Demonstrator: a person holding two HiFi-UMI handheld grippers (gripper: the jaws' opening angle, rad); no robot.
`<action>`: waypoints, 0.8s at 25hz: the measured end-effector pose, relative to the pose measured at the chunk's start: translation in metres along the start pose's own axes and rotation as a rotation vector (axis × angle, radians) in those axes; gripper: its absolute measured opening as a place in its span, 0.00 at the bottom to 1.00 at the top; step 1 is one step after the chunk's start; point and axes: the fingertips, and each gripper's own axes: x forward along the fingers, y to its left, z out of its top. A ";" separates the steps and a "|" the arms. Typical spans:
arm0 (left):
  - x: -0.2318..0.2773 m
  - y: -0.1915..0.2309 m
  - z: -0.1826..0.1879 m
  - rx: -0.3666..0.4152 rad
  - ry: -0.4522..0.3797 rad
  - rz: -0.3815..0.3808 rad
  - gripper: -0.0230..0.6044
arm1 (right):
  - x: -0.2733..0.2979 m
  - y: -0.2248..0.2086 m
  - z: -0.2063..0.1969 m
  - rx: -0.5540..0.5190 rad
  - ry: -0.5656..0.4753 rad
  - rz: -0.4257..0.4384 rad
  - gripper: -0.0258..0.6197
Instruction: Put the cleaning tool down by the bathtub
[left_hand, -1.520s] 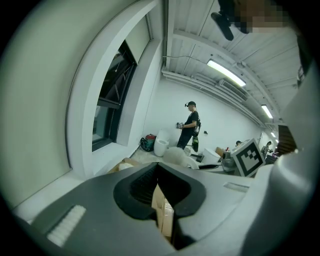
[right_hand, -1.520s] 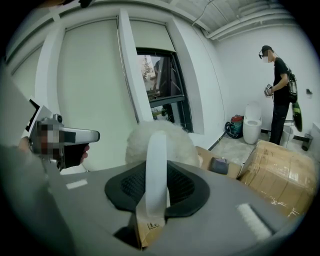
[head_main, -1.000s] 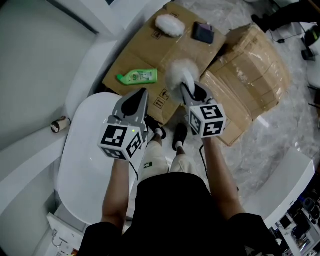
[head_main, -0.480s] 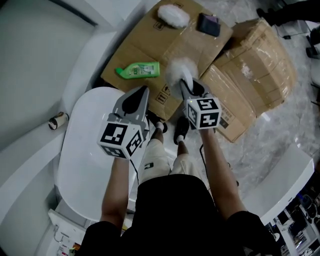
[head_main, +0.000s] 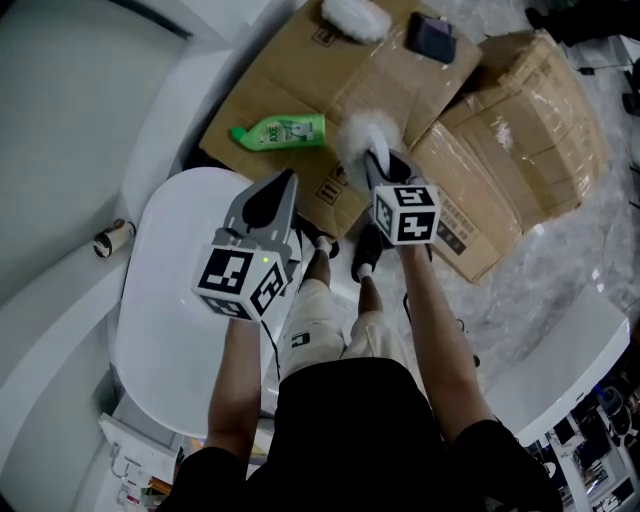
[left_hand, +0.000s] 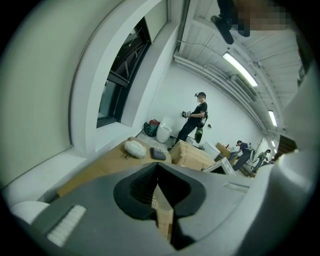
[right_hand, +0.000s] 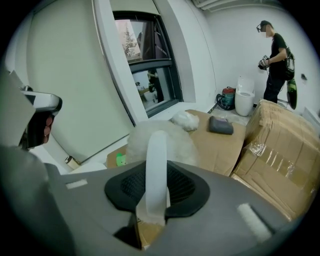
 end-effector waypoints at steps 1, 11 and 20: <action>0.001 0.003 -0.001 -0.006 0.000 0.006 0.03 | 0.005 -0.001 -0.003 0.002 0.007 -0.003 0.19; 0.007 0.019 -0.020 -0.022 0.020 0.016 0.03 | 0.046 -0.010 -0.034 -0.039 0.094 -0.015 0.19; 0.013 0.018 -0.031 -0.017 0.044 0.009 0.03 | 0.071 -0.020 -0.053 -0.042 0.122 -0.038 0.19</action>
